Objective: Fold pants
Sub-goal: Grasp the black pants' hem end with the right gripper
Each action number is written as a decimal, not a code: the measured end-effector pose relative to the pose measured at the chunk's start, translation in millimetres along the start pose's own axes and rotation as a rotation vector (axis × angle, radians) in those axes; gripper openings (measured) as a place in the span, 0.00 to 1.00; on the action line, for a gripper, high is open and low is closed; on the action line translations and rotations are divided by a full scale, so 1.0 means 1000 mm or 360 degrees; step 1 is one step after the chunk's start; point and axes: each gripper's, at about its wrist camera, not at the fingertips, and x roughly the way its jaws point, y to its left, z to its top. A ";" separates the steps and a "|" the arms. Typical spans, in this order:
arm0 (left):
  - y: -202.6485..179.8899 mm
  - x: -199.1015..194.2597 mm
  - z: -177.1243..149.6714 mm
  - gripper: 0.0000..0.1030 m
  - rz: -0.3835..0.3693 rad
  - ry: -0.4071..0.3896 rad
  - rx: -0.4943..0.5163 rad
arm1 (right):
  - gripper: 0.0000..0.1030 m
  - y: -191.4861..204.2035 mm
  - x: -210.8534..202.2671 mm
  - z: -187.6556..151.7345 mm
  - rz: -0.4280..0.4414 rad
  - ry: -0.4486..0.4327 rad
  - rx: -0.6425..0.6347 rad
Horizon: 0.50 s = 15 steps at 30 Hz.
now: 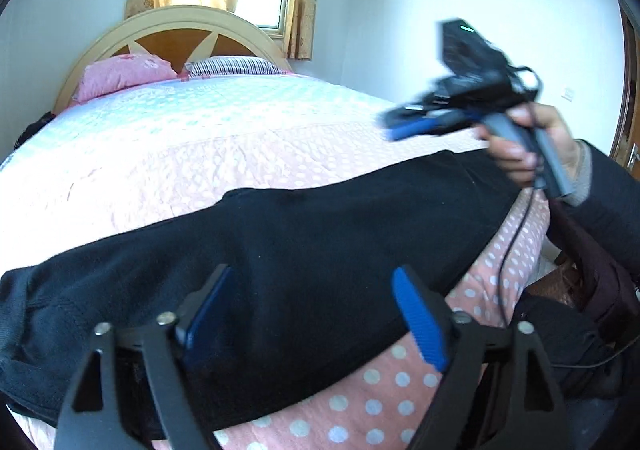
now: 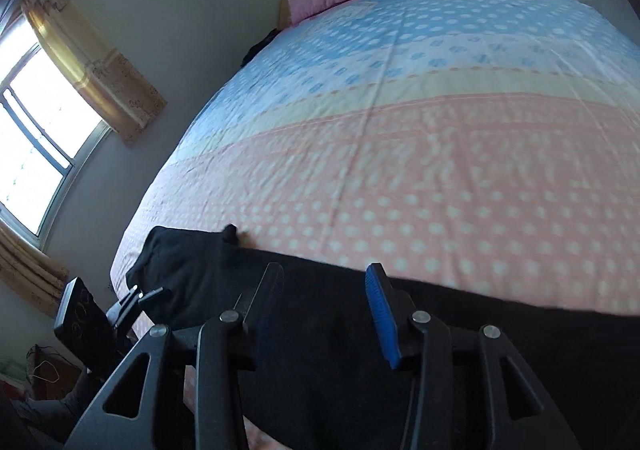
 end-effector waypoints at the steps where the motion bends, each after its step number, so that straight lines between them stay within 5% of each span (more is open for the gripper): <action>1: -0.001 0.002 -0.002 0.82 0.0005 0.0015 0.0004 | 0.45 -0.017 -0.010 -0.009 -0.0028 0.0003 0.0032; 5: 0.001 0.013 -0.004 0.82 0.0069 0.0083 -0.0017 | 0.47 -0.066 -0.008 -0.041 -0.0138 0.0055 0.0183; 8: 0.001 0.014 0.003 0.82 0.0120 0.0100 -0.0041 | 0.47 -0.084 -0.009 -0.046 0.0016 -0.0052 0.0281; 15: -0.031 0.015 0.031 0.88 0.0068 0.0021 0.0054 | 0.51 -0.033 -0.029 -0.060 0.0002 -0.0065 0.0077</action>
